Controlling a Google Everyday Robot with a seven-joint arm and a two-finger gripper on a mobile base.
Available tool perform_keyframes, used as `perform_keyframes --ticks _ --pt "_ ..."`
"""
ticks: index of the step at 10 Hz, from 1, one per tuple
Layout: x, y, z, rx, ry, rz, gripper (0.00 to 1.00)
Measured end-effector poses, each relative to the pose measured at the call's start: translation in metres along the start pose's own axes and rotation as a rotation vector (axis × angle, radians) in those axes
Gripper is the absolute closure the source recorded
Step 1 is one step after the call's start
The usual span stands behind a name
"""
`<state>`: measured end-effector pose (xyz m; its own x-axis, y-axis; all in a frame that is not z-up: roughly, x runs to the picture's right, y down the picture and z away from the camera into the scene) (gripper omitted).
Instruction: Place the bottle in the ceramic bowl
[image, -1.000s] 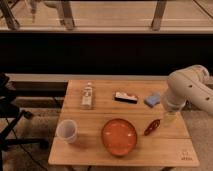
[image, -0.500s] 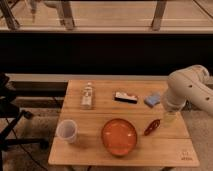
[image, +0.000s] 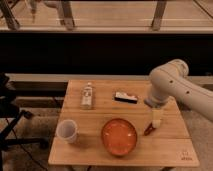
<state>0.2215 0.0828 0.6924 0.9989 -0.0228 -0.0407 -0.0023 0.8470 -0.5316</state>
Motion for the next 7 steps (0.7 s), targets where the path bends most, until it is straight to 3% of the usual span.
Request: perform_keyframes --ticks 3,7 --pt "-0.007 -0.012 -0.001 0.009 0.008 -0.034 0.00" --pt "-0.050 -0.028 -0.005 0.023 0.014 -0.098 0.00"
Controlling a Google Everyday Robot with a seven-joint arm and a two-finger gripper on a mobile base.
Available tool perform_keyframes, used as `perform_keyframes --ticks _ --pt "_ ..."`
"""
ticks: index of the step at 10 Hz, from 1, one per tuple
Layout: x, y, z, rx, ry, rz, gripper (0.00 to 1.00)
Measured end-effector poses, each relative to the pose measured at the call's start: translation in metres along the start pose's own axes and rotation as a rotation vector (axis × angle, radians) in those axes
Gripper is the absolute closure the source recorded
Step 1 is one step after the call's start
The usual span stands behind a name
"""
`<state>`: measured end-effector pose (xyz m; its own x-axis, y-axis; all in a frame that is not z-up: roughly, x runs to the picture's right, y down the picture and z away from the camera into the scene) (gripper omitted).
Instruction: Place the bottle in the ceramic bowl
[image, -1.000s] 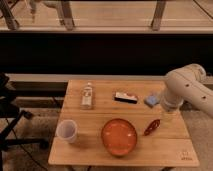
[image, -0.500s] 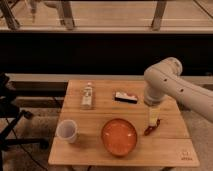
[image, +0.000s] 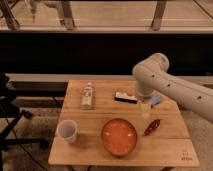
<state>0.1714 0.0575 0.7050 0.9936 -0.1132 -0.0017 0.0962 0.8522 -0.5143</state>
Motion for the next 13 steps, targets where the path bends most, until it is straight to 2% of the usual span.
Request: perform_keyframes --ticks 3,6,10,11,13 --pt "-0.006 -0.004 -0.004 0.011 0.007 -0.052 0.00" --pt "-0.043 -0.013 -0.008 0.020 0.003 -0.122 0.00" --pt "-0.047 -0.022 -0.012 0.036 0.005 -0.198 0.00" --pt "-0.058 -0.029 -0.014 0.049 -0.001 -0.223 0.00" --pt "-0.066 -0.033 -0.016 0.059 -0.004 -0.245 0.00"
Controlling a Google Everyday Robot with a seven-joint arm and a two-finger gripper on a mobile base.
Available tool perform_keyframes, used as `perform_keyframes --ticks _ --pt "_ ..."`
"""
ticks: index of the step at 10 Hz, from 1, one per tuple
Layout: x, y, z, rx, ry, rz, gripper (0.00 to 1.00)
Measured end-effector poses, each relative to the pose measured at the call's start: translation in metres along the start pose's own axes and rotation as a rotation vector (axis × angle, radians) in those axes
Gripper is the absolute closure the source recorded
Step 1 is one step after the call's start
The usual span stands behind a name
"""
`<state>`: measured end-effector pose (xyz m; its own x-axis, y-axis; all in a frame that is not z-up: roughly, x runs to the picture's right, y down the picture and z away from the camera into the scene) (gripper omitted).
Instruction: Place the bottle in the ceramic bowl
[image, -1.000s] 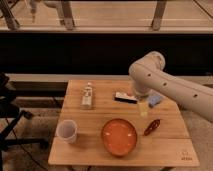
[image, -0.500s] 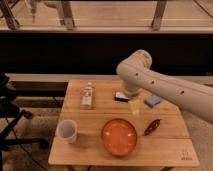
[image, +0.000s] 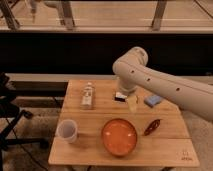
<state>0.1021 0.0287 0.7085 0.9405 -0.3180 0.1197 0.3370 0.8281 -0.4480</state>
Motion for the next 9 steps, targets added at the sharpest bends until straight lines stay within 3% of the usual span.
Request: perform_keyframes --ticks 2,9 --pt "-0.004 -0.014 -0.005 0.026 -0.008 -0.069 0.00" --pt "-0.025 -0.041 -0.013 0.075 -0.043 -0.184 0.00"
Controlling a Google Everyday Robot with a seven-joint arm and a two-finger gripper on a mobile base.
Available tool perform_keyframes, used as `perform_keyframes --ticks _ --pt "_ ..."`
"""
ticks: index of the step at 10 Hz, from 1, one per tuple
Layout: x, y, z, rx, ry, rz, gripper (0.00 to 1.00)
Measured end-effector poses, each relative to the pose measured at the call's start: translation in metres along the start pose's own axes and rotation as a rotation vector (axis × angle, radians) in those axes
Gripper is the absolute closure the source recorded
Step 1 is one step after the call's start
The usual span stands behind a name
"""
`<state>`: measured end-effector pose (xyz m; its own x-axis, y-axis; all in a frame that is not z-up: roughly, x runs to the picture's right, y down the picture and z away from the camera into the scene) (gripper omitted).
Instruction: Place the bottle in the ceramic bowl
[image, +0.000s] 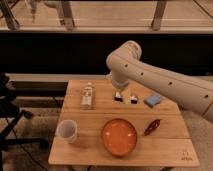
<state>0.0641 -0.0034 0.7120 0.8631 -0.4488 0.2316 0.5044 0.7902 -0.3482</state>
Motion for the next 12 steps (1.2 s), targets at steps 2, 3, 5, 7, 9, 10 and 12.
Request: perform_keyframes --ticks 2,3,5,7,9,10,12 --pt "-0.010 -0.012 -0.002 0.020 -0.018 -0.037 0.00" --pt "-0.009 -0.015 -0.001 0.022 -0.019 -0.044 0.00" --pt "-0.011 -0.021 0.001 0.028 -0.025 -0.066 0.00" --pt "-0.016 -0.029 0.003 0.036 -0.036 -0.093 0.00" --pt "-0.022 -0.036 0.006 0.045 -0.047 -0.119 0.00" --pt "-0.023 -0.038 0.007 0.049 -0.050 -0.129 0.00" --pt "-0.026 -0.044 0.010 0.057 -0.056 -0.157 0.00"
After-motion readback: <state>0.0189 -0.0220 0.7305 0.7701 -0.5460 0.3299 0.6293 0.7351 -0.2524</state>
